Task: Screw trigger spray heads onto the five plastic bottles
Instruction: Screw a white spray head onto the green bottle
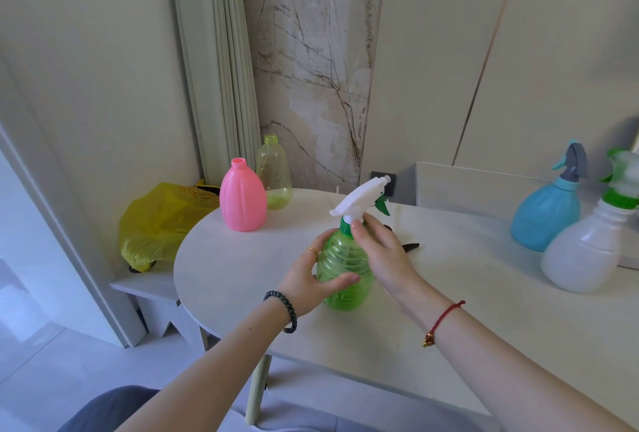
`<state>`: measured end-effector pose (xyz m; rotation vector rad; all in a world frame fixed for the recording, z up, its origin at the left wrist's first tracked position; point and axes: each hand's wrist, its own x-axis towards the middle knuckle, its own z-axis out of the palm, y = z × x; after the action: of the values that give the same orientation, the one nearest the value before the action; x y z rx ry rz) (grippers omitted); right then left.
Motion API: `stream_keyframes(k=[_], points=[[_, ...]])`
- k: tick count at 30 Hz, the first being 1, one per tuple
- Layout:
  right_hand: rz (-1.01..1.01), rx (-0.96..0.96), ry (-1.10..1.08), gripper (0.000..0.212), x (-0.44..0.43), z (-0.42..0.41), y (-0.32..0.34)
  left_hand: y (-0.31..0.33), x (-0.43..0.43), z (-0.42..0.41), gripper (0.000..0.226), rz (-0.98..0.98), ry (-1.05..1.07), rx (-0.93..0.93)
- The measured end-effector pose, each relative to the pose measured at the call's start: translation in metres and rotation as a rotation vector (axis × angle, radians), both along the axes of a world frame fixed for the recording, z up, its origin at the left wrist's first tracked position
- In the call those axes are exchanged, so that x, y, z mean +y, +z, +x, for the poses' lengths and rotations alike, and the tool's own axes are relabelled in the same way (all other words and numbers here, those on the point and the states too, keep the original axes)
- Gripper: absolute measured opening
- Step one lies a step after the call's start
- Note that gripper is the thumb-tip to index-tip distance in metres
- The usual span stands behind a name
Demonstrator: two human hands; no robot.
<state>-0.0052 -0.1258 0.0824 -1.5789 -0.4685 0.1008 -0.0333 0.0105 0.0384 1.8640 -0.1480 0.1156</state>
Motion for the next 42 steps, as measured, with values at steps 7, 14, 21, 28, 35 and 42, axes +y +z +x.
stream_keyframes(k=[7,14,21,28,35,42], points=[[-0.046,0.023,-0.191,0.033,0.002,0.0047,-0.0013,0.0014,-0.0004,-0.001,0.065,0.001,-0.004,0.002],[0.017,0.049,0.028,0.016,-0.0041,0.0005,-0.0025,0.0014,-0.001,-0.001,0.075,-0.006,0.009,-0.003],[0.063,0.148,-0.02,0.045,-0.0012,0.001,-0.0068,0.001,-0.0011,-0.0015,0.071,-0.007,0.012,0.002],[0.067,0.176,-0.006,0.046,-0.0034,0.0063,-0.005,-0.0001,-0.001,-0.0011,0.068,-0.019,0.002,0.0],[0.097,0.19,0.055,0.039,-0.0055,0.0076,-0.0023,0.0021,-0.0025,-0.0017,0.07,-0.017,0.006,-0.003],[0.054,0.154,0.069,0.05,-0.0038,0.0076,-0.0025,0.003,-0.0037,-0.0027,0.072,-0.002,0.016,0.007]])
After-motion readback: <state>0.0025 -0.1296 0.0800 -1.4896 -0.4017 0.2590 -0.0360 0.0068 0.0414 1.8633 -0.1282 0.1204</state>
